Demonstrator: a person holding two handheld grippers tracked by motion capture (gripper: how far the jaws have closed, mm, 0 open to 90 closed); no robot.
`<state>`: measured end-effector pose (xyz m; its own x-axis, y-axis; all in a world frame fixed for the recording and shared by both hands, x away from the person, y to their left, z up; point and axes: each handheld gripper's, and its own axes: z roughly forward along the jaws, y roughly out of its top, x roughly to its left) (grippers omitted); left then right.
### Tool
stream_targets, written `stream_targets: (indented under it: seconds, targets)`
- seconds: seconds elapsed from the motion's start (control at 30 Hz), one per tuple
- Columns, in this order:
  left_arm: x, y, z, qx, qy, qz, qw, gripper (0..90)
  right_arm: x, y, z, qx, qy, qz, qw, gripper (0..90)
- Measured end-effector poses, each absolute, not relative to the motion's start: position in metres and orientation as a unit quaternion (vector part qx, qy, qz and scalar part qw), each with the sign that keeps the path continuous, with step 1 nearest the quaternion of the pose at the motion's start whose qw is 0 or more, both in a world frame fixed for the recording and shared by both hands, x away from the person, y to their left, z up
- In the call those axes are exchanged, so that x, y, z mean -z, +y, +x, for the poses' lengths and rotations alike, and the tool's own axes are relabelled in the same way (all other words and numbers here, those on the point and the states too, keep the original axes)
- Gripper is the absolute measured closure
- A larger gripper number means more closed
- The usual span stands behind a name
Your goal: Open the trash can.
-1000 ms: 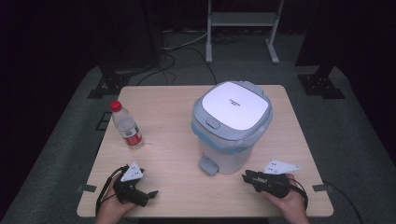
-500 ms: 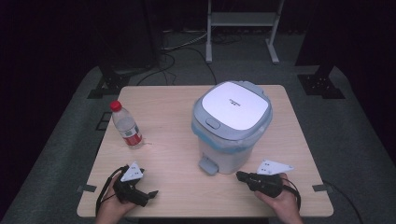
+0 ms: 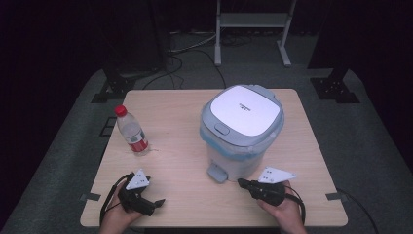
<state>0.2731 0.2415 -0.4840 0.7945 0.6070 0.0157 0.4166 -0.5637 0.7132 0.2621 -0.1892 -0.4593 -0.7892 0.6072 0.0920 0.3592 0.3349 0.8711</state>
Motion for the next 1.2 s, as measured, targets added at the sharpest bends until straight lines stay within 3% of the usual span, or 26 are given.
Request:
stream_targets:
  seconds: [1.2]
  targets:
    - [0.484, 0.241, 0.273, -0.131, 0.293, 0.874, 0.364, 0.0, 0.472, -0.118, 0.280, -0.478, 0.813, 0.281, 0.178, 89.0]
